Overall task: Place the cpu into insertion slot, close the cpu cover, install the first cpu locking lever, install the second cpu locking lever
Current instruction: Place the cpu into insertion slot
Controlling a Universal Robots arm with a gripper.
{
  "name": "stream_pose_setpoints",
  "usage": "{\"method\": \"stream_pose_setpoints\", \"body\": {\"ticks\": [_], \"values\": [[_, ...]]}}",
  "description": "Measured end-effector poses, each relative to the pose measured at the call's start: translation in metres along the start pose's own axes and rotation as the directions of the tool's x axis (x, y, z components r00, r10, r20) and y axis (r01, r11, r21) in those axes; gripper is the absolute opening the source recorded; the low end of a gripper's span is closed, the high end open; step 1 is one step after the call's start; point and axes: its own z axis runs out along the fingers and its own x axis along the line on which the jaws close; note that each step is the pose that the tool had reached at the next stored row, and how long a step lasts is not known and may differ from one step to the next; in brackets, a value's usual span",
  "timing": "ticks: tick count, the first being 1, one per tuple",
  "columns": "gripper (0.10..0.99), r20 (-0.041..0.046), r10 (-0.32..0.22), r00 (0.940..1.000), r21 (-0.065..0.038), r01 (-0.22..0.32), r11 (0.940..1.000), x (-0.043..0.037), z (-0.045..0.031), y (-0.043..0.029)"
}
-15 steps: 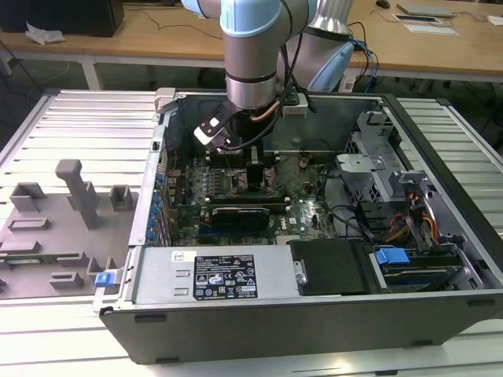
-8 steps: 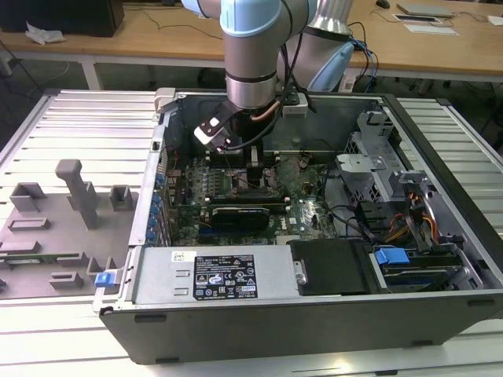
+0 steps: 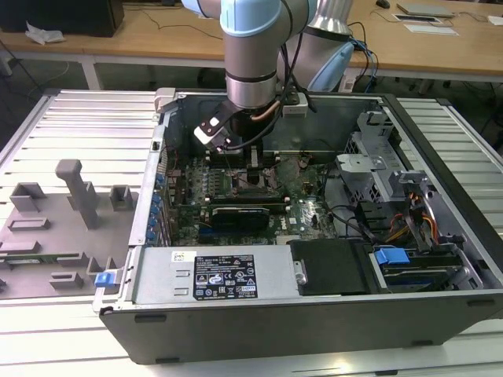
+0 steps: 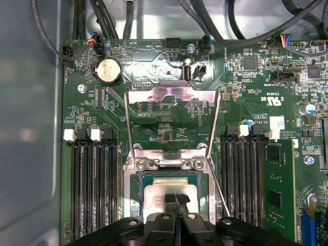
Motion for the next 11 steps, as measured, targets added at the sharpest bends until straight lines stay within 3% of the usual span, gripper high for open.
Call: {"method": "stream_pose_setpoints", "body": {"ticks": [11], "values": [[0.106,0.0002,0.000,1.0000,0.000,0.000,1.0000,0.0000,0.0025,-0.0002]]}}
